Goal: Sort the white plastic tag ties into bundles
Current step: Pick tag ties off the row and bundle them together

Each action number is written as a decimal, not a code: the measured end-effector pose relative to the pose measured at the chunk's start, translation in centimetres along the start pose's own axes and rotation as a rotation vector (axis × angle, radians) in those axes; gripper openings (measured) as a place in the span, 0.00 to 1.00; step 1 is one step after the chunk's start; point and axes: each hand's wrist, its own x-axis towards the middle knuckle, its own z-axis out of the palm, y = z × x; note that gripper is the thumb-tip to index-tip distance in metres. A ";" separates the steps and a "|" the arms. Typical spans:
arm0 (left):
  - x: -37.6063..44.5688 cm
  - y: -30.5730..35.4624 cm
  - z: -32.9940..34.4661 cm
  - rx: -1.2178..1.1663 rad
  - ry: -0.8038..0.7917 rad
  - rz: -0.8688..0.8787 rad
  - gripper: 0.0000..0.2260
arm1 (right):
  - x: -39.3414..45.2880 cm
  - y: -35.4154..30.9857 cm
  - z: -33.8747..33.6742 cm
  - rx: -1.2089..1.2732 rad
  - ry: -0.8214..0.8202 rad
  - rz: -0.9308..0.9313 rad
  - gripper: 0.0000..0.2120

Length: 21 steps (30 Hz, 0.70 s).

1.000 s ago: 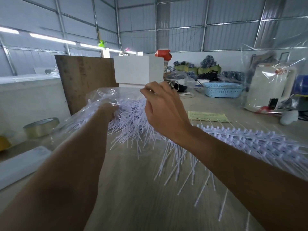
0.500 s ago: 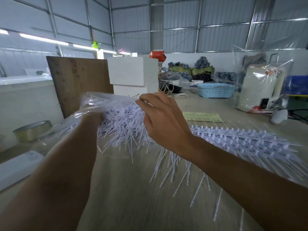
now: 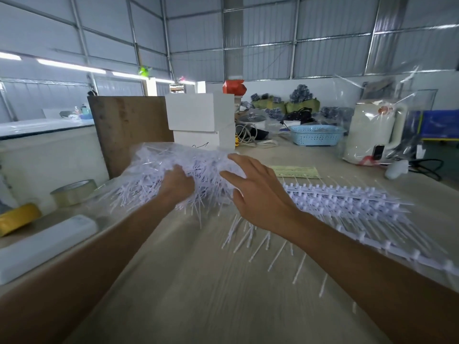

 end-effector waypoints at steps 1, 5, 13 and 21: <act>-1.7 0.6 0.0 0.071 -0.026 0.097 0.21 | -1.2 0.5 -0.4 0.022 -0.029 0.057 0.24; -8.6 3.6 -0.1 0.373 0.024 0.450 0.13 | -6.9 3.5 -2.0 0.052 -0.217 0.358 0.27; -12.3 8.4 2.1 0.451 -0.046 0.627 0.13 | -16.0 10.7 -8.1 -0.135 -0.347 0.598 0.23; -13.3 6.3 6.8 0.326 -0.055 0.652 0.10 | -20.7 13.2 -8.7 -0.027 -0.281 0.528 0.08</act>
